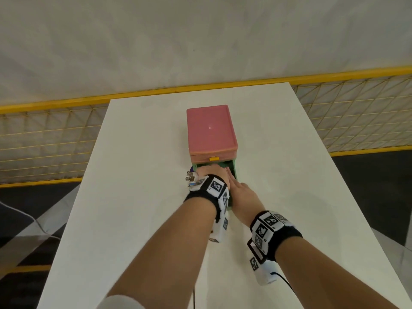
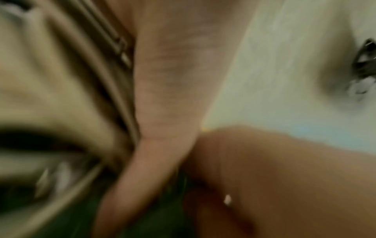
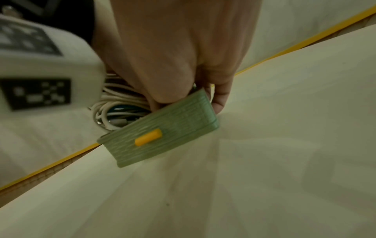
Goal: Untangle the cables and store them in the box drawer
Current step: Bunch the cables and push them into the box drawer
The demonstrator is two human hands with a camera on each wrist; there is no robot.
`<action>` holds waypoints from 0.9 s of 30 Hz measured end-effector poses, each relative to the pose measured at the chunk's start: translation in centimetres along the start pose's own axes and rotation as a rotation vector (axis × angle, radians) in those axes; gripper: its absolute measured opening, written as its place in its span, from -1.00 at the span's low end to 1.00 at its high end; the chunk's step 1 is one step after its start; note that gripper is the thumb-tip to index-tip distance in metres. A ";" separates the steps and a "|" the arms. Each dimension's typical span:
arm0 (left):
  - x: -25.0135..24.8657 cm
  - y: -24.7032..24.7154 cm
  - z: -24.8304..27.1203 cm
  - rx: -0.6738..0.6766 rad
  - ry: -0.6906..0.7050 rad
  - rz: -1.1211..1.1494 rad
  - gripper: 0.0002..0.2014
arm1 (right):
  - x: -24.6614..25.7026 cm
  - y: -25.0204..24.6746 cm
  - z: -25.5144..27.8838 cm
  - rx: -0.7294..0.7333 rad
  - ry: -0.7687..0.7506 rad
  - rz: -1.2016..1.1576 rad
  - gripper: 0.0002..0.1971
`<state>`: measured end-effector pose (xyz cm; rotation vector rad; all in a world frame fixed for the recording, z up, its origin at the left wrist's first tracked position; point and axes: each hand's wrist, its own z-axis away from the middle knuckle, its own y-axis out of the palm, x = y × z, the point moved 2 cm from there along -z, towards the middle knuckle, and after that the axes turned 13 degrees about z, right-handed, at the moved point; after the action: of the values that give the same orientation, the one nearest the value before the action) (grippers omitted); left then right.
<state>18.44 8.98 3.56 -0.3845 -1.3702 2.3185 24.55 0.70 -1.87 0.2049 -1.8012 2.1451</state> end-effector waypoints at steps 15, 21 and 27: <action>1.3 2.0 -0.8 -0.068 -0.091 0.306 -0.29 | 0.2 -0.5 -1.1 0.101 -0.002 0.087 -0.19; 0.3 3.8 -0.8 -0.247 -0.164 0.299 -0.57 | 0.2 -1.0 -0.7 0.110 -0.004 0.132 -0.10; 0.9 3.6 -0.9 -0.175 -0.196 0.489 -0.45 | 0.3 -1.3 -1.3 0.181 -0.010 0.151 -0.16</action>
<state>17.26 8.61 -0.09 -0.6176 -1.7397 2.6886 24.85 2.20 -0.86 0.1256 -1.6762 2.4182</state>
